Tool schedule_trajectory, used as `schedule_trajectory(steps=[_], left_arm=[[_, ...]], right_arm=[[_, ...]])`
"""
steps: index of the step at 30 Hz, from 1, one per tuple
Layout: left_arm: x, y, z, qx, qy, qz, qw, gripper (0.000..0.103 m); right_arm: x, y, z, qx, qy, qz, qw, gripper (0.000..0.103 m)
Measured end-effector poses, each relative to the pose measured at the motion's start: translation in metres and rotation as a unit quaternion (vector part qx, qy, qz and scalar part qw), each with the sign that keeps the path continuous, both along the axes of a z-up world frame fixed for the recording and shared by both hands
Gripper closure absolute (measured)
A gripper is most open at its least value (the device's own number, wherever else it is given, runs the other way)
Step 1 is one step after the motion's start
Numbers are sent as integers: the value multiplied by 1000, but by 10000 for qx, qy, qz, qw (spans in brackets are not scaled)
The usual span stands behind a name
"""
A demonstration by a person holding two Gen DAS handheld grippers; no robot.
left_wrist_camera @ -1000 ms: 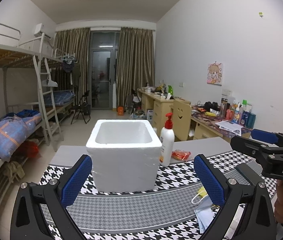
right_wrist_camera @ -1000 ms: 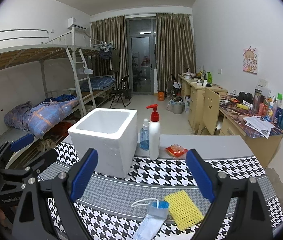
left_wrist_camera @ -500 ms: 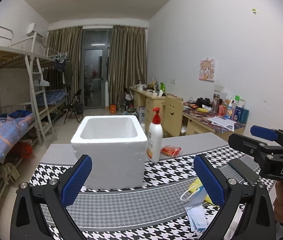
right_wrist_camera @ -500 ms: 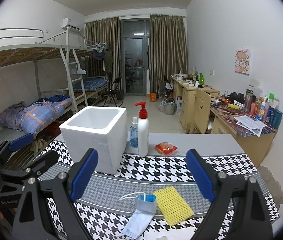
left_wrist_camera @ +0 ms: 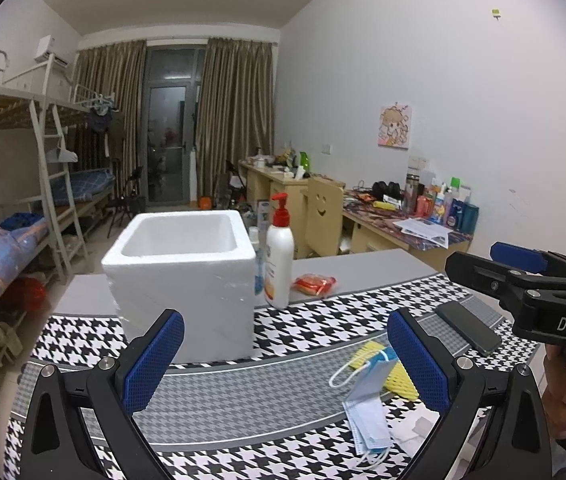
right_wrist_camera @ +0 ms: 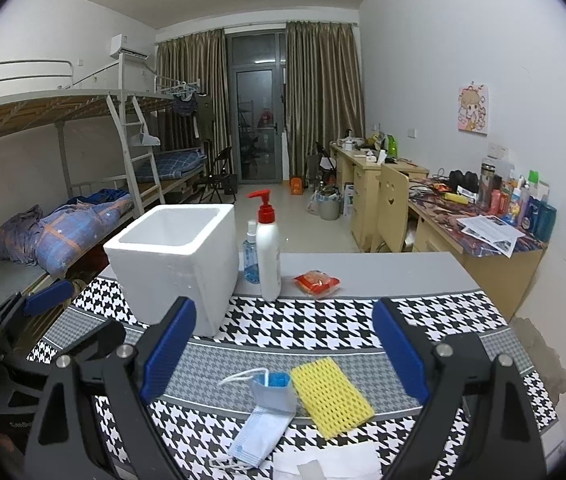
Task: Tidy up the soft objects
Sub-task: 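Move both tools toward the blue face mask and yellow mesh sleeve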
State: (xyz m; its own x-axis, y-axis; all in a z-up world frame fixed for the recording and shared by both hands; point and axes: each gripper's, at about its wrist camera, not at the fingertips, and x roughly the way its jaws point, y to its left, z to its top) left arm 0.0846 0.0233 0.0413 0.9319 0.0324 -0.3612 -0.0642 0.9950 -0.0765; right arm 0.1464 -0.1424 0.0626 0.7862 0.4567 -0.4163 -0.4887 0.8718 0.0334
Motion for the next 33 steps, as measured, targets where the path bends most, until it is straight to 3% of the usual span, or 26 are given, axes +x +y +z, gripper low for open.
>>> schedule_trajectory(steps=[16,33], left_arm=[[12,-21,-16,-185,248,-398,9987,1],[24,-35,-36,-121,507,-550,9971,1]], right_arm=[[3,-24,-14,-6,148,-297,9994,11],[9,-39,-35,-202,207,-604,9978,11]])
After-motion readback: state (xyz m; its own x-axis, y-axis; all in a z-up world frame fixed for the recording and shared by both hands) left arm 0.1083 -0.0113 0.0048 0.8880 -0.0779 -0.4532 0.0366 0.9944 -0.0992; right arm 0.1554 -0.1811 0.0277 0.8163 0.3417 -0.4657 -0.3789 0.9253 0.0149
